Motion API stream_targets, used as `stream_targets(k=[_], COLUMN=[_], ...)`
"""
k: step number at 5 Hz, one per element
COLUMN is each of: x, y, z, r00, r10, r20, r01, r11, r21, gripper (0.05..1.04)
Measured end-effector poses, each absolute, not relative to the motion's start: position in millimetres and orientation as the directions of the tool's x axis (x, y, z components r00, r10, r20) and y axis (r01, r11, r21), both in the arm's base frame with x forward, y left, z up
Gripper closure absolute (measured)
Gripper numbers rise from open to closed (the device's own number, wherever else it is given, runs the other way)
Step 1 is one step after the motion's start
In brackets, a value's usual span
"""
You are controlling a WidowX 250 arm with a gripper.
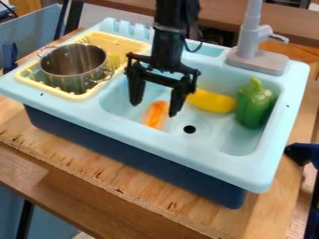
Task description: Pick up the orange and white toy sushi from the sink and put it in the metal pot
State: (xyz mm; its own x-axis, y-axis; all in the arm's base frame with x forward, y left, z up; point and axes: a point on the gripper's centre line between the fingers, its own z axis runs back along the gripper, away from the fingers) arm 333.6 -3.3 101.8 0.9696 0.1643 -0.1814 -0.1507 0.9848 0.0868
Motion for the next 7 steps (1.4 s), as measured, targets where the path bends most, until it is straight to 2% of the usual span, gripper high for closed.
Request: stream_targets(k=[2, 3, 4, 5, 7], x=[338, 314, 297, 297, 314], y=[-13, -4, 10, 10, -10], z=[83, 70, 68, 71, 96], r00=[0.952, 0.925, 0.909, 0.908, 0.936], r10=[0.15, 0.181, 0.215, 0.2, 0.107], r20=[-0.267, -0.335, -0.357, -0.368, -0.335], r01=[-0.119, -0.136, -0.175, -0.159, -0.063], r11=[0.984, 0.979, 0.974, 0.977, 0.989], r21=[0.129, 0.153, 0.142, 0.138, 0.137], gripper=[0.083, 0.13, 0.4, 0.518, 0.519])
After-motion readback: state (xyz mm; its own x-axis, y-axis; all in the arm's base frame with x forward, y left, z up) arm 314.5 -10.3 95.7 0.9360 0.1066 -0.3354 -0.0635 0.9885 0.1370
